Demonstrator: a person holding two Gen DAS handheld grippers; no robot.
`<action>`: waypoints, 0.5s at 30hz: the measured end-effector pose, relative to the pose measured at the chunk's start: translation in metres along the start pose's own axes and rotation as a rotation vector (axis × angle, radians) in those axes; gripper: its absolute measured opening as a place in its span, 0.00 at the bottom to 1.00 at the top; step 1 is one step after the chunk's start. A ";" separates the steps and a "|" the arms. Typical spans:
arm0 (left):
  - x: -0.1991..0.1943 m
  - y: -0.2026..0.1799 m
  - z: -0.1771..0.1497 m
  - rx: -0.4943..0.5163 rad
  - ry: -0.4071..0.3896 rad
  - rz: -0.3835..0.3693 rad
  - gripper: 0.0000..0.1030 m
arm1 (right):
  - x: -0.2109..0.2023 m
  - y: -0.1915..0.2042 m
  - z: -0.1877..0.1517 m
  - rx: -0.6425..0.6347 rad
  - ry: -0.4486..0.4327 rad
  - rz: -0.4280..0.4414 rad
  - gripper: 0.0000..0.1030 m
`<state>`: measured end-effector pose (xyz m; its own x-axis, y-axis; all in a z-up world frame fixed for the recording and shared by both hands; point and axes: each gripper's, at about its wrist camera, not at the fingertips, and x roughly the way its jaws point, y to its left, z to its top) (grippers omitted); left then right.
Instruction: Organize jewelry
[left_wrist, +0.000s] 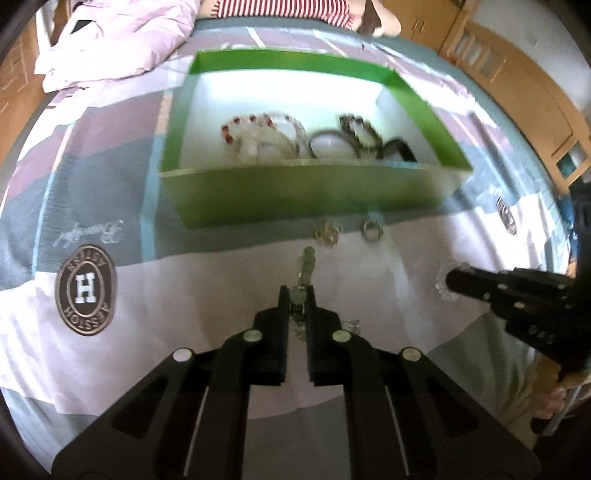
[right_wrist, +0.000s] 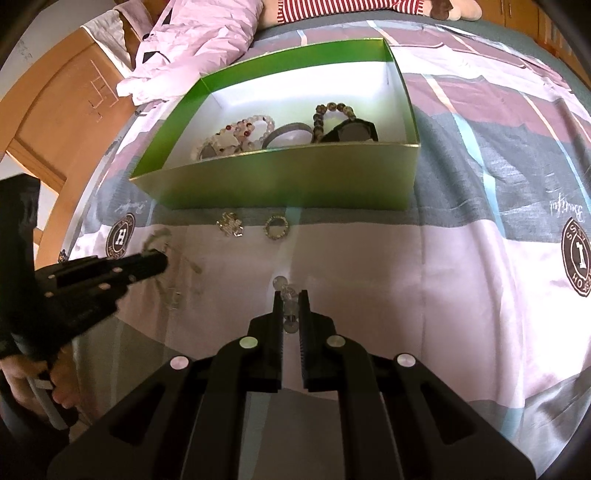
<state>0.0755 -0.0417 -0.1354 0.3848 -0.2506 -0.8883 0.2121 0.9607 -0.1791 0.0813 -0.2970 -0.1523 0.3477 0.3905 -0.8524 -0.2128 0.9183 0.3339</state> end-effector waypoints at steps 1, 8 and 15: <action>-0.006 0.003 0.001 -0.009 -0.013 -0.009 0.07 | -0.002 0.002 0.000 -0.002 -0.004 0.003 0.07; -0.003 0.018 -0.004 -0.047 -0.005 -0.033 0.07 | 0.001 0.007 -0.001 -0.012 0.002 0.009 0.07; 0.001 0.020 -0.004 -0.039 -0.006 -0.019 0.07 | 0.001 0.007 -0.002 -0.006 -0.002 0.006 0.07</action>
<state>0.0767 -0.0223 -0.1412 0.3867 -0.2695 -0.8820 0.1840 0.9597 -0.2125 0.0786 -0.2900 -0.1513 0.3484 0.3965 -0.8493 -0.2207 0.9153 0.3368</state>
